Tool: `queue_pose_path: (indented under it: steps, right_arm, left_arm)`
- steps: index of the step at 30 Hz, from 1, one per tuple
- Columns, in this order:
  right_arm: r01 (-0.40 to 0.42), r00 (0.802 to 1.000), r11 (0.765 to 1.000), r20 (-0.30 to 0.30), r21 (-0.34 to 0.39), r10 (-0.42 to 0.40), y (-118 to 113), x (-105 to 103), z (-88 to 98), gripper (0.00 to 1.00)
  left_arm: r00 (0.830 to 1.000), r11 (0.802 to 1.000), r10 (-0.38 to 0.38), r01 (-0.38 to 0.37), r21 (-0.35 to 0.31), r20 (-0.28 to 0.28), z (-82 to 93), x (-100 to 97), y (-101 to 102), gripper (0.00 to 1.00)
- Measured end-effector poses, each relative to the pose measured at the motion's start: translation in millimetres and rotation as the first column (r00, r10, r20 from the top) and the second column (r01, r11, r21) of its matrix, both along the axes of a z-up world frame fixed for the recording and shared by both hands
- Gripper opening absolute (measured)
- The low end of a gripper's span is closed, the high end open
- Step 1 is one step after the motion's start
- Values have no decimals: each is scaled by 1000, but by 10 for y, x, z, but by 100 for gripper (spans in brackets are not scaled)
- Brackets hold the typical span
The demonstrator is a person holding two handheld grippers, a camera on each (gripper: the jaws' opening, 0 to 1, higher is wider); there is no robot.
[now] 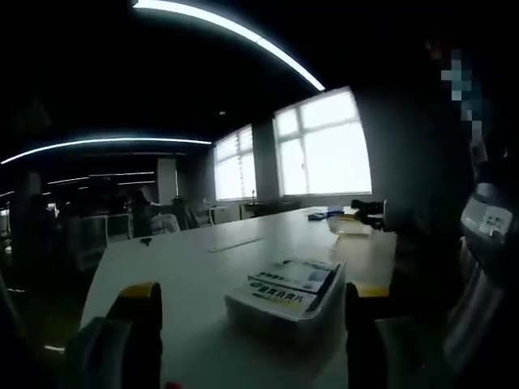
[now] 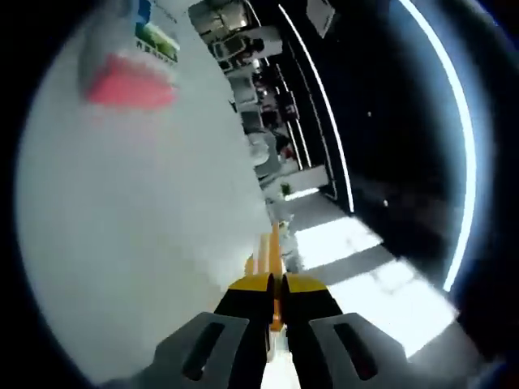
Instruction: Arrange the small medicine boxes into an aligned row inside the storage area until every box is upright, visible, and separated from the surrounding clutter.
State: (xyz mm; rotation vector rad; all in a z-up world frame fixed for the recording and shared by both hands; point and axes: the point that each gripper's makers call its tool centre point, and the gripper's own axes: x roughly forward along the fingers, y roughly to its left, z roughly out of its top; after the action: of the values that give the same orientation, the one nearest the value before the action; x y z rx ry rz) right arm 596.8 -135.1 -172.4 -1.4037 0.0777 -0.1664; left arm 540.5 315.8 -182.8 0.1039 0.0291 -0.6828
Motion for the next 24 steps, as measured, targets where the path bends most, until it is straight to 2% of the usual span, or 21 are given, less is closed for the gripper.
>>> queue_pose_path:
  steps: [2,4,6,10,16,24]
  right_arm:
    - [-28,998,998,51,56,25,75,-54,188,2]
    - [-39,996,999,84,-16,40,130,-91,354,2]
    - [-52,994,999,97,-13,53,192,-122,437,2]
    - [-67,991,996,111,-60,73,313,-165,558,2]
    - [-130,981,986,133,-107,144,650,-258,718,2]
    - [-228,954,959,159,-169,255,1132,-298,895,2]
  left_arm:
    - [1000,1000,0,0,-6,2,6,-13,12,93]
    - [1000,1000,-1,1,-12,5,13,-27,26,93]
    - [1000,1000,-1,1,-18,7,22,-42,36,93]
    - [1000,1000,-6,7,-31,12,39,-60,37,93]
    - [1000,999,-15,15,-42,4,40,-71,46,93]
    - [999,997,-31,30,-70,-20,-2,-85,15,92]
